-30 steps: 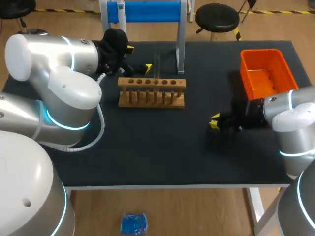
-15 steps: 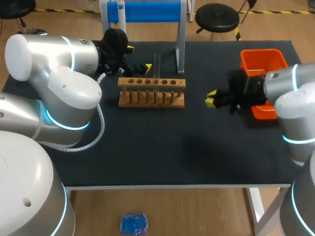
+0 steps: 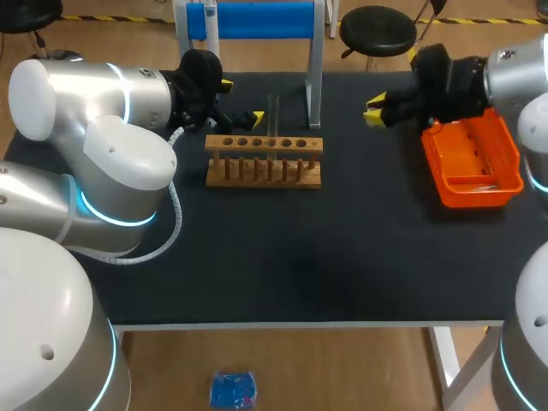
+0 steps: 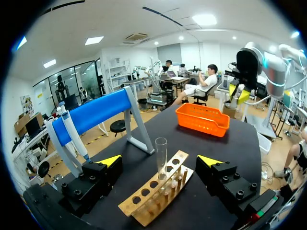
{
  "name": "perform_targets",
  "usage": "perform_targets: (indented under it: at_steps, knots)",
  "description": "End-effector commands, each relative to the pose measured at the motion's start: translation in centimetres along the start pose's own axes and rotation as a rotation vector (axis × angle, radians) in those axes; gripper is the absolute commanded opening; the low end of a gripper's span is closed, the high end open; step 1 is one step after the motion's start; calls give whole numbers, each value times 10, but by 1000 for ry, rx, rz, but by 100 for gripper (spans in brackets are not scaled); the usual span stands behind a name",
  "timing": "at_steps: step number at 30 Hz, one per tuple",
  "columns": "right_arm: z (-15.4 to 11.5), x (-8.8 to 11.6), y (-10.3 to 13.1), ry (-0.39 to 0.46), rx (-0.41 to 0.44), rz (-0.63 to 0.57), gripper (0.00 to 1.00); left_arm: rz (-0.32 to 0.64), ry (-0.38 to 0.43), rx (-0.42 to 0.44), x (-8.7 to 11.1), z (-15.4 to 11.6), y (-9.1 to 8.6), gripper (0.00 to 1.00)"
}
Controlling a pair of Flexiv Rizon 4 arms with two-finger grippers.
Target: Invert the test tube, pick up the pipette, mount the tip to pipette, aspirate from beaker and dispense into the tube, eject the tip, return the pipette, and cap with the stopper.
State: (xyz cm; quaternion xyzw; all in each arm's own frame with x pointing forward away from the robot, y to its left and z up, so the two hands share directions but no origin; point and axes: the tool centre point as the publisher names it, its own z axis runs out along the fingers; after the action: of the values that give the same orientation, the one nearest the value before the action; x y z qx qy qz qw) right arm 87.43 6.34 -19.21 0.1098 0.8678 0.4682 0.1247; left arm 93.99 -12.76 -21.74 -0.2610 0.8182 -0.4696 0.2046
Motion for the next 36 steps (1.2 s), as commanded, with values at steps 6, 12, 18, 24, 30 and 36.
perform_targets:
  at_steps: [6, 12, 18, 24, 30, 36]
  knots:
    - [-12, 0, 1, 9, 5, 0, 0, -1, 3, -6, -1, -1, -1, 100]
    - [-12, 0, 1, 9, 5, 0, 0, -1, 3, -6, -1, -1, -1, 100]
    - [8, -10, 16, 41, 27, -35, 0, -1, 3, -6, -1, -1, -1, 100]
    - [67, -31, 46, 138, 44, -66, 0, -1, 3, -6, -1, -1, -1, 100]
    - [118, -44, 63, 171, 39, -82, 0, -1, 3, -6, -1, -1, -1, 100]
    - [157, -52, 73, 160, 41, -88, 0, -1, 3, -6, -1, -1, -1, 100]
